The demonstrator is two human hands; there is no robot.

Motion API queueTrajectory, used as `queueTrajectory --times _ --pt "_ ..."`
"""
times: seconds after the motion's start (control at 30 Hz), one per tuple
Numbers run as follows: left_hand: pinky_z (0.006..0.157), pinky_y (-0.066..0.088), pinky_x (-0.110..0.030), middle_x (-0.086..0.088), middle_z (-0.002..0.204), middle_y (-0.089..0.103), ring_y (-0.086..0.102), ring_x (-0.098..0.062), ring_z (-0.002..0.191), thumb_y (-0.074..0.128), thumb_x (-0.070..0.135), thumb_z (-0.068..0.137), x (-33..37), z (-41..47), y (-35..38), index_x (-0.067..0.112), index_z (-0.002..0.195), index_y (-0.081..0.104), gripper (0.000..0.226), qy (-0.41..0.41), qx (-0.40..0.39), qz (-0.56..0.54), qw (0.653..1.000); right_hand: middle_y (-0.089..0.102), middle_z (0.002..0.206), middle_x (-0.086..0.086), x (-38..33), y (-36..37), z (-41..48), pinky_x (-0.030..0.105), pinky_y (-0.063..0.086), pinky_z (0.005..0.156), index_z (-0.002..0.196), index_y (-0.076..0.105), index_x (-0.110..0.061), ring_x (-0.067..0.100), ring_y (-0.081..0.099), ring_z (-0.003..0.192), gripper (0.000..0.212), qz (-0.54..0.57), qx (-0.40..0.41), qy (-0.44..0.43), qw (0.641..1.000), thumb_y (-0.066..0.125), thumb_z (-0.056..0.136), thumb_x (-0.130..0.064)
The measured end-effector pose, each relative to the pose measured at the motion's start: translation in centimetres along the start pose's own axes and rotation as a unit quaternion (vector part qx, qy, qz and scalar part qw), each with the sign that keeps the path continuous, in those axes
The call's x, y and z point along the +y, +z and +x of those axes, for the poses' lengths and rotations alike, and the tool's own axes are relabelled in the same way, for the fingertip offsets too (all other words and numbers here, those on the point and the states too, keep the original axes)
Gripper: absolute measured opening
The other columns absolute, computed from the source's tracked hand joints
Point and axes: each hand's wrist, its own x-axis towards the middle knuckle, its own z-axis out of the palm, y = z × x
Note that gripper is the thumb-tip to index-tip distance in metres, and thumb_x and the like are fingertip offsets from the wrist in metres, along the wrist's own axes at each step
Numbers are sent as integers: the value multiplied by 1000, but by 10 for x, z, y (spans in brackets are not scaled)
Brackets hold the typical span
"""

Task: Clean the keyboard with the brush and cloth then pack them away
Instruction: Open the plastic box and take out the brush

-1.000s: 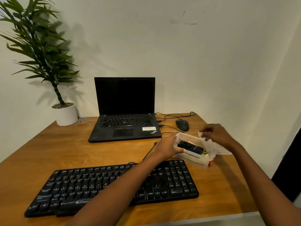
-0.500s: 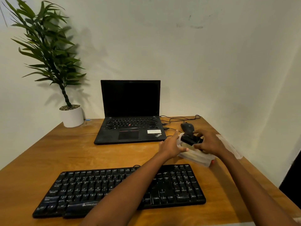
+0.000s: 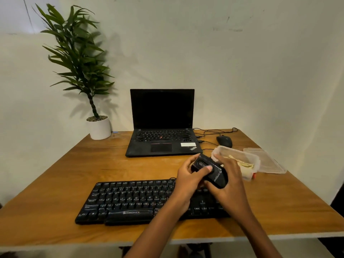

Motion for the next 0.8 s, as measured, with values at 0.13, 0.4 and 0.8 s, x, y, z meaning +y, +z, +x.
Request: queueTrajectory --times 0.13,0.4,0.8 --pt "70 56 -24 -2 108 67 67 -12 94 70 4 80 -2 -35 -22 29 116 59 45 34 18 27 999 46 110 -11 -9 16 -30 4 34 82 116 45 -38 -10 43 103 61 38 -29 50 998 62 59 -48" --pt "67 56 -24 -8 102 67 69 -18 88 69 -3 78 -1 -56 -46 18 112 54 42 83 50 69 993 48 107 -27 -33 39 -54 -1 38 76 109 40 -46 -22 45 98 56 100 -29 70 992 73 68 -28" --pt "64 57 -26 -8 98 68 70 -17 82 63 7 86 5 -58 -55 28 117 46 42 105 54 78 990 51 106 -26 -47 50 -60 -1 39 74 107 41 -50 -22 47 97 67 125 6 74 989 81 68 -12"
